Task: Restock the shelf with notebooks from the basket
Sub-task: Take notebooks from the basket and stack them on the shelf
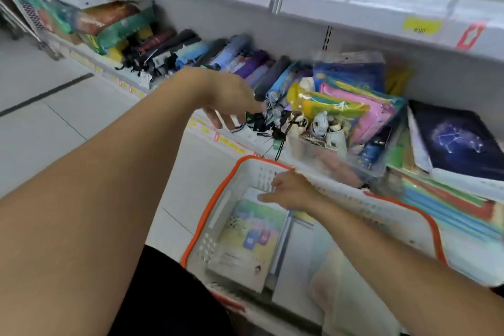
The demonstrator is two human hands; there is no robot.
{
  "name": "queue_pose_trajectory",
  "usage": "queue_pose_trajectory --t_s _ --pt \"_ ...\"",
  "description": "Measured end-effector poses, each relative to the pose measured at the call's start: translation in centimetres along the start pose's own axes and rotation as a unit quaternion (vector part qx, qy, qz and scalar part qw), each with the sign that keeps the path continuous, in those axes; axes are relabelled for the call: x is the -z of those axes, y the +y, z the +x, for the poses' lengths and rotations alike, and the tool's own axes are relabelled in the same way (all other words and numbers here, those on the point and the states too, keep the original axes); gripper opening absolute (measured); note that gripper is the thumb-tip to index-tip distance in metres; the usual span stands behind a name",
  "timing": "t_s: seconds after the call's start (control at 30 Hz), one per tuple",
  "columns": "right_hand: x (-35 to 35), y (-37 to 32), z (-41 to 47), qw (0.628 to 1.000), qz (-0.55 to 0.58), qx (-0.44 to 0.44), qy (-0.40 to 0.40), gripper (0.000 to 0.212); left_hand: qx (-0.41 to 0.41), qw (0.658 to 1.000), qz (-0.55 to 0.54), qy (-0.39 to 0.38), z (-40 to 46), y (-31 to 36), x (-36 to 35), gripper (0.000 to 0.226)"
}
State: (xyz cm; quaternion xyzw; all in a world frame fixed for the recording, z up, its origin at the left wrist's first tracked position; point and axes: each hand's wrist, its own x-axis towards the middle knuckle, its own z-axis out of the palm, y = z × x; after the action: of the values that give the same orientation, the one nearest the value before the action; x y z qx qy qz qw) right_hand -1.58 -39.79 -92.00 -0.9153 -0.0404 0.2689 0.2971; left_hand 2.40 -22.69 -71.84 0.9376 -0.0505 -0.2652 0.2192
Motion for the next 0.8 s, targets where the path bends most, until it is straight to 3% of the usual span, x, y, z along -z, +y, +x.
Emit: queue_pose_trajectory --t_s 0.07,0.2,0.3,0.37,0.43,0.5,0.57,0.63,0.73,0.8 --pt "-6.7 3.4 0.3 0.997 -0.046 -0.048 -0.028 0.096 0.037 0.996 0.058 -0.059 0.0 -0.9 -0.8 0.046" --pt "-11.4 5.2 1.2 0.989 -0.146 -0.027 0.018 0.12 0.032 0.996 0.04 -0.068 0.3 -1.5 -1.1 0.043" --pt "-10.8 4.6 2.4 0.974 -0.212 -0.073 0.025 0.11 0.015 0.998 0.032 -0.051 0.6 -1.3 -1.0 0.043" --pt "-10.1 4.8 3.0 0.976 -0.192 -0.104 0.018 0.1 0.018 0.998 0.036 -0.053 0.6 -1.2 -0.9 0.044" --pt "-9.2 5.8 3.3 0.984 -0.148 -0.099 0.011 0.073 0.019 0.997 0.048 -0.059 0.6 -1.0 -0.9 0.045" --pt "-8.0 7.5 2.6 0.998 -0.015 -0.066 -0.01 0.038 0.018 0.997 0.047 -0.054 0.7 -0.8 -1.0 0.045" --pt "-5.5 8.8 0.9 0.969 0.24 -0.041 -0.044 0.015 0.016 0.997 0.043 -0.056 0.7 -0.6 -1.1 0.047" --pt "-1.4 8.9 -1.1 0.903 0.427 -0.001 -0.042 0.02 0.018 0.996 0.052 -0.063 0.5 -0.3 -1.3 0.059" --pt "5.5 6.2 -3.1 0.808 0.58 0.103 -0.004 0.029 0.031 0.992 0.07 -0.1 -0.3 0.2 -1.7 0.094" --pt "8.9 3.9 -3.7 0.761 0.626 0.169 0.021 0.035 0.016 0.989 0.049 -0.139 -0.4 0.5 -1.7 0.083"
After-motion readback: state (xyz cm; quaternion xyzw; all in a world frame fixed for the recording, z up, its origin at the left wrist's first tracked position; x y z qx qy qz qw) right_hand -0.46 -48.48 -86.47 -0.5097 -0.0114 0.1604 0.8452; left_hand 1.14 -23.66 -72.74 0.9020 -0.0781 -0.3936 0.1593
